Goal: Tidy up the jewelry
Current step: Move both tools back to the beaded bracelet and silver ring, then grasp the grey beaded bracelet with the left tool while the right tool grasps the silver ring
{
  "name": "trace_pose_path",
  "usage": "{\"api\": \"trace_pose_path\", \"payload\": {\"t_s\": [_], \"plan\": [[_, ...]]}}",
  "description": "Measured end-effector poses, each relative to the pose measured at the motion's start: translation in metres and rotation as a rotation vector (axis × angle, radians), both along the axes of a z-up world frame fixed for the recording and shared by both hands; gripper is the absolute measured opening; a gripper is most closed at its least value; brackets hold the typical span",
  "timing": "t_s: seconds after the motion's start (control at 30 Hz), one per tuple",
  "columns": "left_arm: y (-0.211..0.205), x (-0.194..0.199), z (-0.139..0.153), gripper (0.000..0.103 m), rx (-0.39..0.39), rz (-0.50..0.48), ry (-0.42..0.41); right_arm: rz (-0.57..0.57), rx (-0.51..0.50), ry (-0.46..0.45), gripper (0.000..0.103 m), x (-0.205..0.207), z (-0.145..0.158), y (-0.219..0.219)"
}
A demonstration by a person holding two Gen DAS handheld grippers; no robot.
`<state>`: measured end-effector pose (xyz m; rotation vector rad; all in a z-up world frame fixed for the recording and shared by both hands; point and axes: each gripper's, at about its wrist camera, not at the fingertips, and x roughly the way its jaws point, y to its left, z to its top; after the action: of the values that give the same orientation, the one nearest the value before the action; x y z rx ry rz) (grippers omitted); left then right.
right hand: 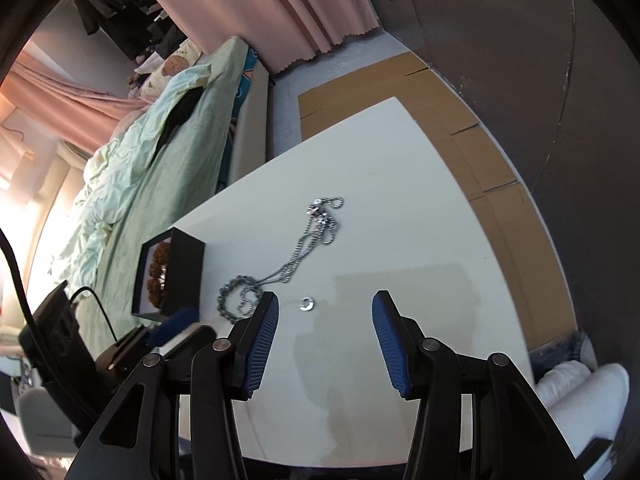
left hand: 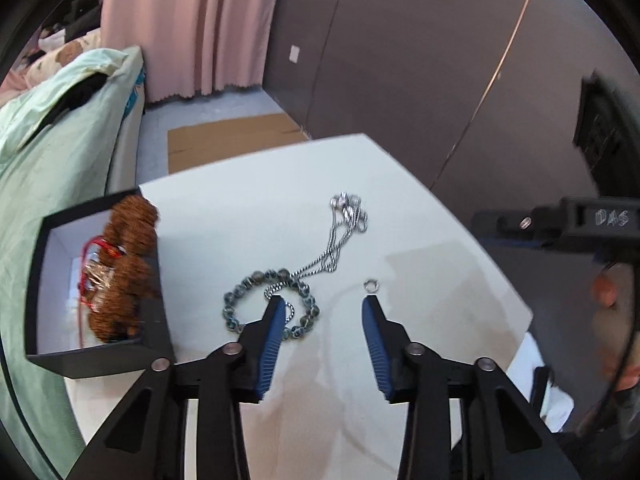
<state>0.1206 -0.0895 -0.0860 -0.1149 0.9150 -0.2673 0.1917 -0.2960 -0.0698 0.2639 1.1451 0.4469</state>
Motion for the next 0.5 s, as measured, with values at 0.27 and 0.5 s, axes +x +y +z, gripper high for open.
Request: {"api": "trace_pose_path", "payload": {"t_s": [0.27,0.5], "plan": [[-0.018,0.014,-0.027,0.031,0.065,-0.038,0.015,0.018,-0.012,0.000,0.050,0.007,-0.002,-0.005],[-0.021,0.025,-0.042,0.028,0.076,0.001,0.043,0.018,-0.036,0.009,0.050,0.010,-0.008,-0.003]]}}
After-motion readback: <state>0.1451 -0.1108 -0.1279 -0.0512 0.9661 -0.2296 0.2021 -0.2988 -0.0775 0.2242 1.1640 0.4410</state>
